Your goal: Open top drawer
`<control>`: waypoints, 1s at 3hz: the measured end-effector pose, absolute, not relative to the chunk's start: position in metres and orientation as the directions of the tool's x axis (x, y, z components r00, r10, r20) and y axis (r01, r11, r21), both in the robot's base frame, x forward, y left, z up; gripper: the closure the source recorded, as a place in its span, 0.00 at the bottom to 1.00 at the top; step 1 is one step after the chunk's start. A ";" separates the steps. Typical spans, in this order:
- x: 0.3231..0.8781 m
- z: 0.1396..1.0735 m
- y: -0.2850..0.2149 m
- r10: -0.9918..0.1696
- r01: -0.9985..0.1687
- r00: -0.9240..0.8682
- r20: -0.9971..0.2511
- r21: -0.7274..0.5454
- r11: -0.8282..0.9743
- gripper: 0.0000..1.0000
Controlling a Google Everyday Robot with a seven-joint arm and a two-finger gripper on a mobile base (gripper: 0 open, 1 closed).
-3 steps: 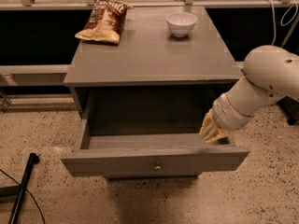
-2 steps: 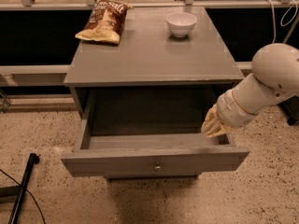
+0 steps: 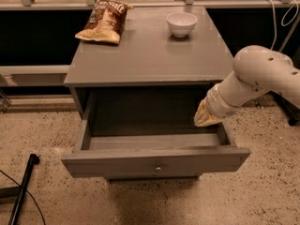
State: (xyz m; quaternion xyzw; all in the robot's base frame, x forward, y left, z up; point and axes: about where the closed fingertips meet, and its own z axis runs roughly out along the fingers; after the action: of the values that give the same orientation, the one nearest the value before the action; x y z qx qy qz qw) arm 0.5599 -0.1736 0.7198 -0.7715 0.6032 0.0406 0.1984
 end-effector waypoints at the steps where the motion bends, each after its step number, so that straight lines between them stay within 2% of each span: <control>1: 0.589 0.685 -0.170 -0.936 -0.966 0.195 -0.292 -0.222 -0.132 1.00; 3: 0.584 0.630 -0.170 -0.957 -0.988 0.127 -0.262 -0.122 -0.097 1.00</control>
Offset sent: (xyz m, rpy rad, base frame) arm 0.0494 0.0061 -0.0767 -0.0568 0.0859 -0.1330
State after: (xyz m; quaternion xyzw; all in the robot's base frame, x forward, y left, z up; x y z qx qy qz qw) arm 0.5842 -0.1703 0.6304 -0.7384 0.6583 0.0579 0.1344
